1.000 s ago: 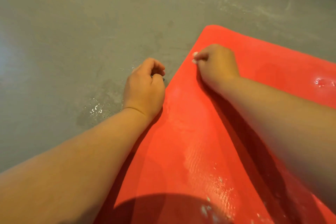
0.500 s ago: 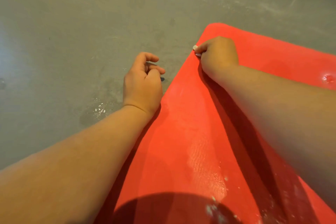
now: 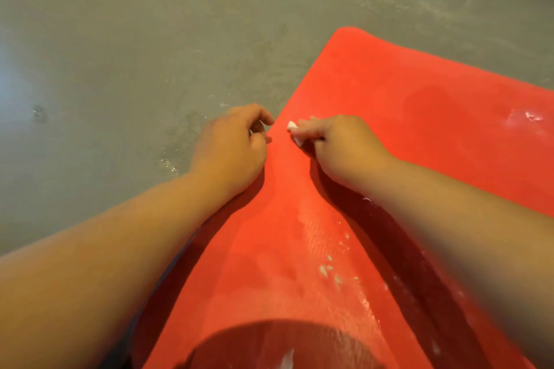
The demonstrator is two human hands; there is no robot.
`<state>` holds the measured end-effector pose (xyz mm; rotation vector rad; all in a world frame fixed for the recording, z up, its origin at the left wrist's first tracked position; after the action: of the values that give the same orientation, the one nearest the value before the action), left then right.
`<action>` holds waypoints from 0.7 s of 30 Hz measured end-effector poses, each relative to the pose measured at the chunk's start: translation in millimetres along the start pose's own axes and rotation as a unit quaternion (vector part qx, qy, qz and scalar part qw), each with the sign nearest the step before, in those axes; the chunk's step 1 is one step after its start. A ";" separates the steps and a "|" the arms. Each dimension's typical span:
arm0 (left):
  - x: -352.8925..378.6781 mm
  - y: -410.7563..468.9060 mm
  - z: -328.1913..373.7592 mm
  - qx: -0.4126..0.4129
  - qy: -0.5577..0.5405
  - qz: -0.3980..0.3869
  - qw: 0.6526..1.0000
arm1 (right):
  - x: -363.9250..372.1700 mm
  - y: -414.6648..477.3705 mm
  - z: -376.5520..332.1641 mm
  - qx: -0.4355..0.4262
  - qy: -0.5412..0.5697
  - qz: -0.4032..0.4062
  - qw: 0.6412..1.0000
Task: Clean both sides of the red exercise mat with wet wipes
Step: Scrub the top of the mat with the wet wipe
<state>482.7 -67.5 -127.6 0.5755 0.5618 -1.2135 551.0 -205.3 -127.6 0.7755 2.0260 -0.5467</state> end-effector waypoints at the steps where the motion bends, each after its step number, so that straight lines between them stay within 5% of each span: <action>1: -1.2 -10.7 5.2 0.021 0.015 0.002 1.000 | 8.3 -9.0 -8.0 -0.005 0.012 -0.010 1.000; 7: 25.0 -46.8 31.9 0.128 0.152 -0.104 0.975 | 8.8 -73.4 -3.1 0.081 0.215 0.041 0.972; 12: 42.0 -36.4 54.5 0.284 0.283 -0.099 0.911 | -12.8 -134.0 47.0 0.217 -0.019 0.100 0.971; 17: 29.1 -7.4 37.0 0.065 0.276 -0.070 0.956 | 2.8 -136.4 58.2 0.223 -0.088 0.128 0.962; 21: 61.2 -59.5 76.7 0.208 0.235 -0.171 0.934 | 2.3 -135.0 61.5 0.224 -0.099 0.124 0.962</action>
<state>447.9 -176.6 -119.4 1.1855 0.8374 -1.5499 490.9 -339.1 -150.1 1.1751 1.6064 -0.9122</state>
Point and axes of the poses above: each hand's wrist, its own y-axis towards the middle knuckle, its own x-axis out of the palm, z = x × y, the point moved 6 cm from there along y, towards the middle knuckle, and after that the axes turned 6 degrees about -z, right-handed, at the moved point
